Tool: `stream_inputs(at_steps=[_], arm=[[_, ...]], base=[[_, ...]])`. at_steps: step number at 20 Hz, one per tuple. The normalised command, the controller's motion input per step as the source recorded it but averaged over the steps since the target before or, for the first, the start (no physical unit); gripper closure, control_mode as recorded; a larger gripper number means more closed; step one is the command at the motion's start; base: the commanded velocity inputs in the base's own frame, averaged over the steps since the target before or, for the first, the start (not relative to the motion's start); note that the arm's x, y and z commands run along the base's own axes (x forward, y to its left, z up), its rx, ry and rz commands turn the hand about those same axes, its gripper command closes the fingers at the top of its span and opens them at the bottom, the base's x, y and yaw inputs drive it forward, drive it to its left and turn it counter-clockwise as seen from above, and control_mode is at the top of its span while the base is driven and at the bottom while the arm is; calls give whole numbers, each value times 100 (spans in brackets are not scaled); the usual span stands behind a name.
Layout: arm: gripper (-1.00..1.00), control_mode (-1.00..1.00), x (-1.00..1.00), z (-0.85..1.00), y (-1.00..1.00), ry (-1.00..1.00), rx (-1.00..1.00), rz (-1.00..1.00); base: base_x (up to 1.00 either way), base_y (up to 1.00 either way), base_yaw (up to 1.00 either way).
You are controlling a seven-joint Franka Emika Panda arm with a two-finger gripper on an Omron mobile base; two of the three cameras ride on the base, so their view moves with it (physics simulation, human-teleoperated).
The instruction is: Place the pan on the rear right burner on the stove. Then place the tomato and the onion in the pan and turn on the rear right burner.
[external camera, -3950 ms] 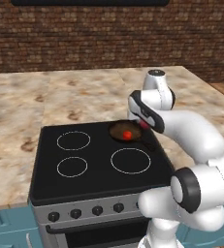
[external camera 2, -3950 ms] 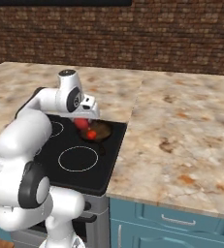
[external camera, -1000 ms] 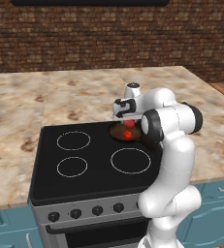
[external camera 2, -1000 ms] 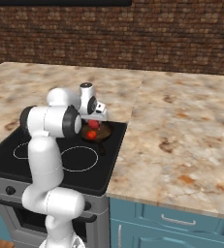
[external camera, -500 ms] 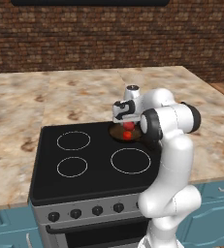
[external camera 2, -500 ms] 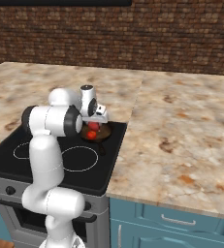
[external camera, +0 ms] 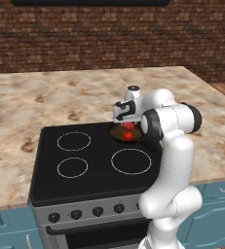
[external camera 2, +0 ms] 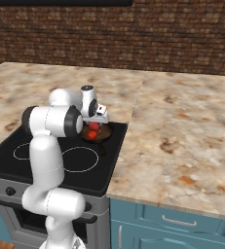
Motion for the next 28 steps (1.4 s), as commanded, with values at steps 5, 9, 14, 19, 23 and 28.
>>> stream_inputs(at_steps=[5,9,14,19,23,28], arm=[[-100,-100,0,1,4,-8,0,0],[-100,-100,-1,13,12,-10,-1,0],[-100,-100,-41,36,22,-17,-5,-2],[-100,-100,-85,35,14,-9,-1,-7],[-100,-100,-100,49,13,-9,0,-10],[-100,-100,-100,69,15,-9,0,-11]], base=[[0,0,0],[0,0,0],[0,0,0],[0,0,0],[0,0,0],[0,0,0]])
